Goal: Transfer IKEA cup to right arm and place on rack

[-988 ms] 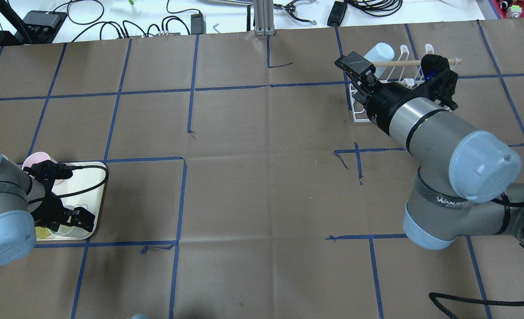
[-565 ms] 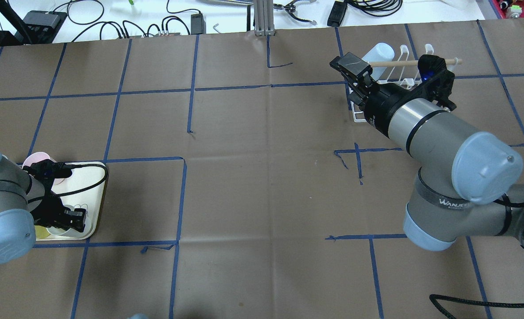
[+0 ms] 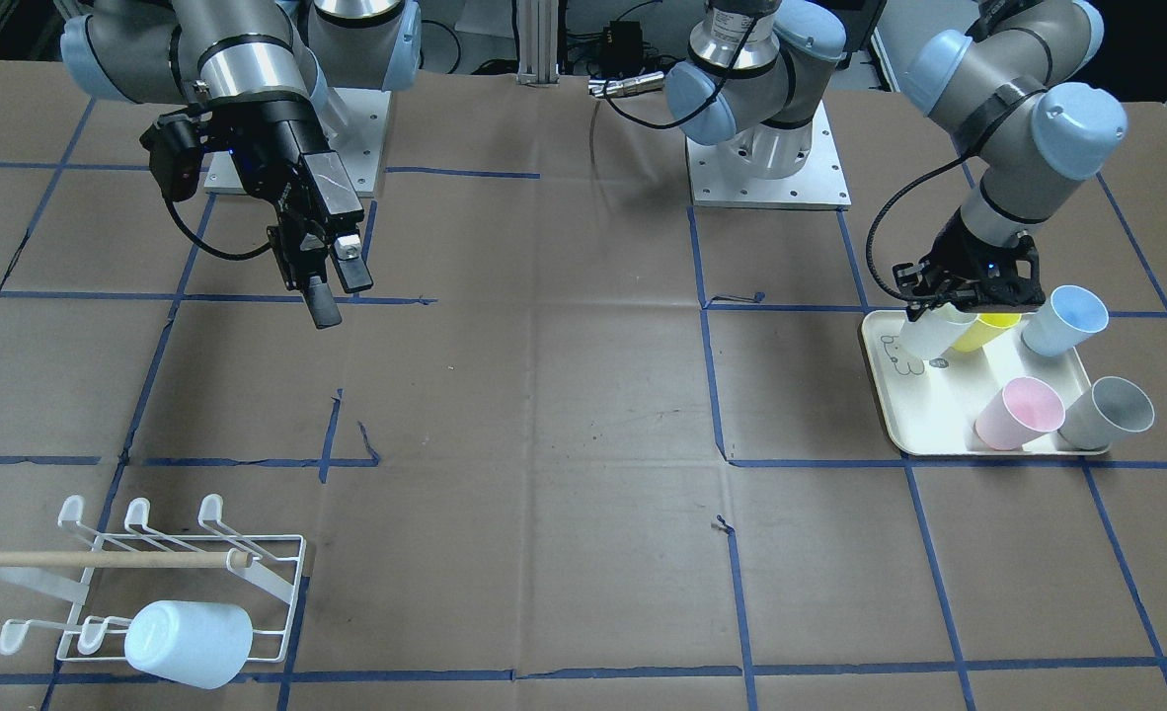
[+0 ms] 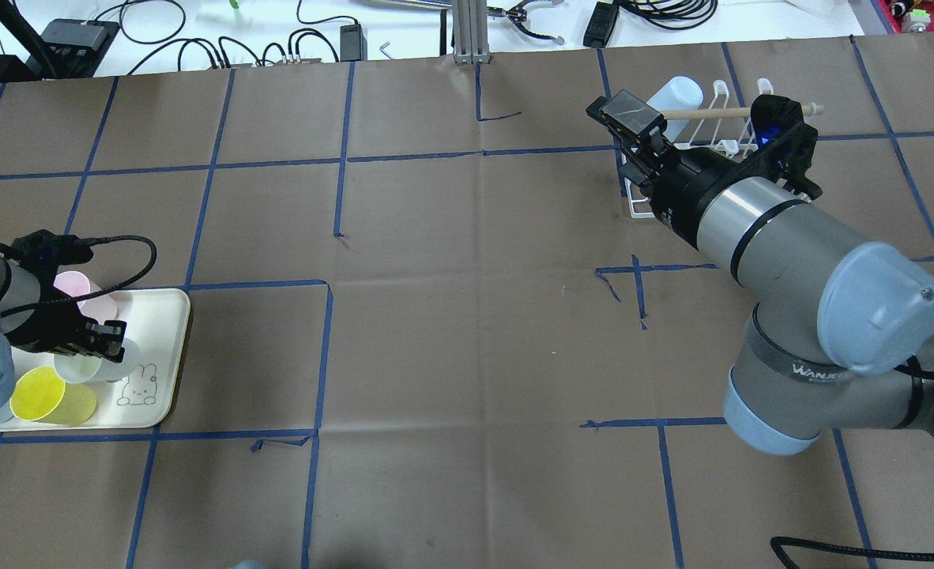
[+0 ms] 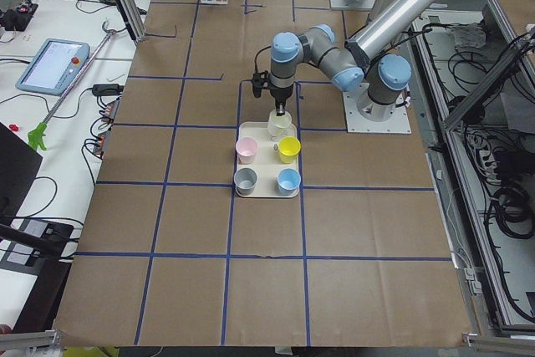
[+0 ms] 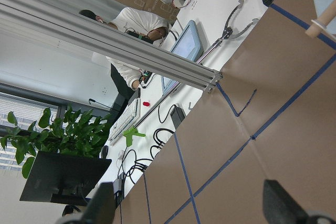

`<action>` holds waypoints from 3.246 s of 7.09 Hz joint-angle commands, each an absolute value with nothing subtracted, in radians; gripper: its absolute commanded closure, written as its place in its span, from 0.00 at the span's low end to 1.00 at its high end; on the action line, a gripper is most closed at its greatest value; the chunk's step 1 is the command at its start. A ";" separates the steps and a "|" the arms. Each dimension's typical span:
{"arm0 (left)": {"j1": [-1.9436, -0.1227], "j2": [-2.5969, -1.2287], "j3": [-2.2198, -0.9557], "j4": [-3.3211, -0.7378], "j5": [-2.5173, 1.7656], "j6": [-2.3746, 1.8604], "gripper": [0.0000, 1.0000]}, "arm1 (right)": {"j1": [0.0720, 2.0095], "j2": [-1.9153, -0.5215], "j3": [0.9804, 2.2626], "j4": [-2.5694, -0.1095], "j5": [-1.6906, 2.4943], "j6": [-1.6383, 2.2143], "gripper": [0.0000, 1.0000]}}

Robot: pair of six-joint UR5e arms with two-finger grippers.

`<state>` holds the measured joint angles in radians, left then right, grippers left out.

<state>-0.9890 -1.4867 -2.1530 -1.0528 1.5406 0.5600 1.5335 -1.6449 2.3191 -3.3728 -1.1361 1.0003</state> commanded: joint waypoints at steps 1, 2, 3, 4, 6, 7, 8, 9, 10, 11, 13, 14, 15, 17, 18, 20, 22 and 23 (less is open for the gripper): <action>-1.072 -1.497 -1.919 -1.223 1.493 0.502 1.00 | 1.534 -1.651 2.326 -3.373 -1.137 1.000 0.00; -1.094 -1.514 -1.801 -1.300 1.486 0.502 1.00 | 1.531 -1.652 2.324 -3.376 -1.135 1.000 0.00; -1.100 -1.546 -1.717 -1.321 1.404 0.512 1.00 | 1.531 -1.654 2.325 -3.375 -1.135 1.000 0.00; -1.103 -1.566 -1.676 -1.303 1.253 0.517 1.00 | 1.531 -1.654 2.326 -3.376 -1.135 1.000 0.00; -1.103 -1.601 -1.692 -1.153 1.004 0.534 1.00 | 1.531 -1.654 2.326 -3.376 -1.137 1.000 0.00; -1.112 -1.639 -1.695 -1.055 0.889 0.534 1.00 | 1.529 -1.654 2.326 -3.378 -1.135 1.000 0.00; -1.149 -1.652 -1.703 -0.973 0.829 0.560 1.00 | 1.528 -1.654 2.324 -3.378 -1.135 1.000 0.00; -1.207 -1.655 -1.733 -0.866 0.825 0.569 1.00 | 1.529 -1.652 2.324 -3.378 -1.135 1.002 0.00; -1.245 -1.669 -1.790 -0.709 0.822 0.568 1.00 | 1.529 -1.652 2.324 -3.378 -1.135 1.000 0.00; -1.290 -1.704 -1.881 -0.485 0.792 0.566 1.00 | 1.529 -1.652 2.324 -3.378 -1.135 1.000 0.00; -1.348 -1.771 -2.008 -0.167 0.747 0.554 1.00 | 1.531 -1.652 2.324 -3.378 -1.135 1.002 0.00; -1.395 -1.790 -2.017 -0.103 0.747 0.555 1.00 | 1.528 -1.654 2.324 -3.379 -1.134 1.002 0.00; -1.437 -1.837 -2.019 -0.015 0.747 0.555 1.00 | 1.528 -1.654 2.324 -3.379 -1.132 1.008 0.00; -1.518 -1.923 -2.016 0.159 0.750 0.461 1.00 | 1.532 -1.652 2.324 -3.384 -1.123 1.131 0.00; -1.537 -1.919 -2.016 0.214 0.762 0.371 0.99 | 1.532 -1.652 2.324 -3.392 -1.123 1.150 0.00; -1.545 -1.921 -2.019 0.222 0.752 0.356 0.99 | 1.534 -1.660 2.325 -3.392 -1.124 1.312 0.00; -1.552 -1.920 -2.031 0.247 0.736 0.351 0.96 | 1.535 -1.658 2.326 -3.378 -1.127 1.342 0.00; -1.563 -1.905 -2.080 0.288 0.710 0.351 0.96 | 1.537 -1.643 2.322 -3.375 -1.131 1.342 0.00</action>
<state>-1.5532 -1.9157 -2.0400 0.2515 0.7337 0.3525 1.5355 -1.6543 2.3246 -3.3813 -1.1276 1.3345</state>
